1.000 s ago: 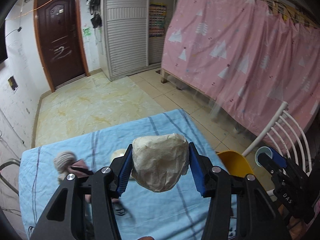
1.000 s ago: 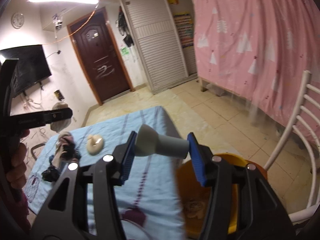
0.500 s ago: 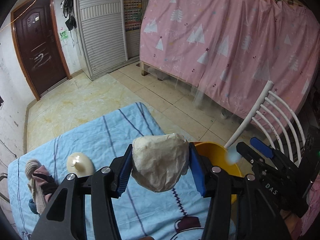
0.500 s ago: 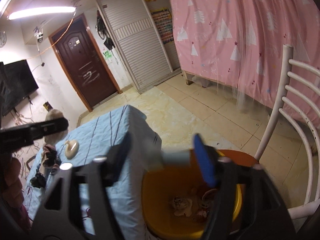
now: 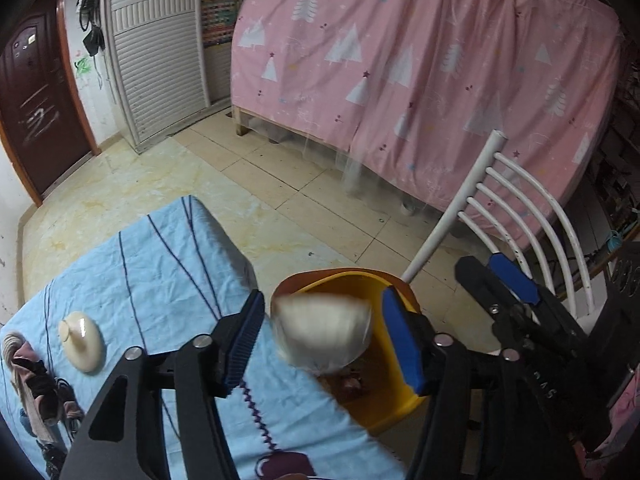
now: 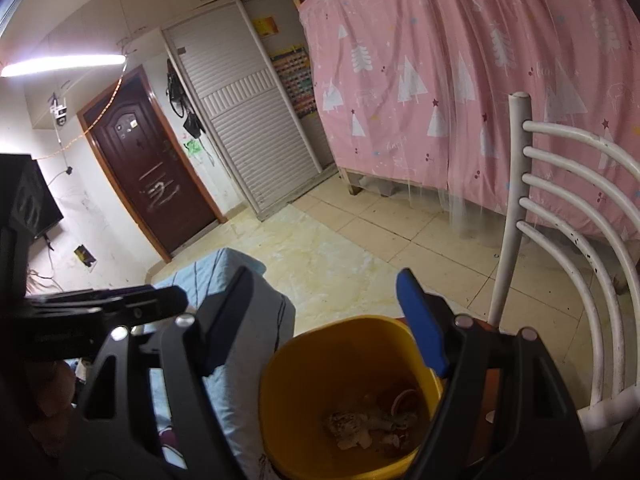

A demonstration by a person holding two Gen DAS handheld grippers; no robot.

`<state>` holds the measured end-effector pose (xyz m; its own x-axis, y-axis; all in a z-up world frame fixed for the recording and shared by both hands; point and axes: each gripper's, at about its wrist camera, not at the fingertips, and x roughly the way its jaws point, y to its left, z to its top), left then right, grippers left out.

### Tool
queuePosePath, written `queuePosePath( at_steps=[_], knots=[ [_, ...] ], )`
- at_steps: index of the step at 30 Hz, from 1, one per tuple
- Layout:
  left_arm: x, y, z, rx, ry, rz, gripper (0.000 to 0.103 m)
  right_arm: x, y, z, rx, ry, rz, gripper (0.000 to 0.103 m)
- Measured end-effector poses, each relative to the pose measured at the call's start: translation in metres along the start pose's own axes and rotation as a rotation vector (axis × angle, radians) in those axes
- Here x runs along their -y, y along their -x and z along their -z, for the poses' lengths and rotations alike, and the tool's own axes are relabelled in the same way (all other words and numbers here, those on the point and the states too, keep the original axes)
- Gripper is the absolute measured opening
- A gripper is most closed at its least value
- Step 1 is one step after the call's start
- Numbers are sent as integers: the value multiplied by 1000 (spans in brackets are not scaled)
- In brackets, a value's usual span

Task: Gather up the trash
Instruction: 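Carry the cloth and cylinder to the yellow bin and open both tools, then move both open tools back over the pile on the bed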

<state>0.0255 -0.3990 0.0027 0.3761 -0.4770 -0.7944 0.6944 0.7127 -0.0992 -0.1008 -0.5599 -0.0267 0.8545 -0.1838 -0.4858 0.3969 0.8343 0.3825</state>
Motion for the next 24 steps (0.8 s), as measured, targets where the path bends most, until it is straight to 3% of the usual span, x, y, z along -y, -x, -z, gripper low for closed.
queuePosePath(
  at_steps=[6,24],
  knots=[
    [-1,6,2,12,5,-12,56,-3,1,2,1,7,-12,71],
    [-65,50,15,76,104,-48,56,-61,-5,6,-39,101,-62,75]
  ],
)
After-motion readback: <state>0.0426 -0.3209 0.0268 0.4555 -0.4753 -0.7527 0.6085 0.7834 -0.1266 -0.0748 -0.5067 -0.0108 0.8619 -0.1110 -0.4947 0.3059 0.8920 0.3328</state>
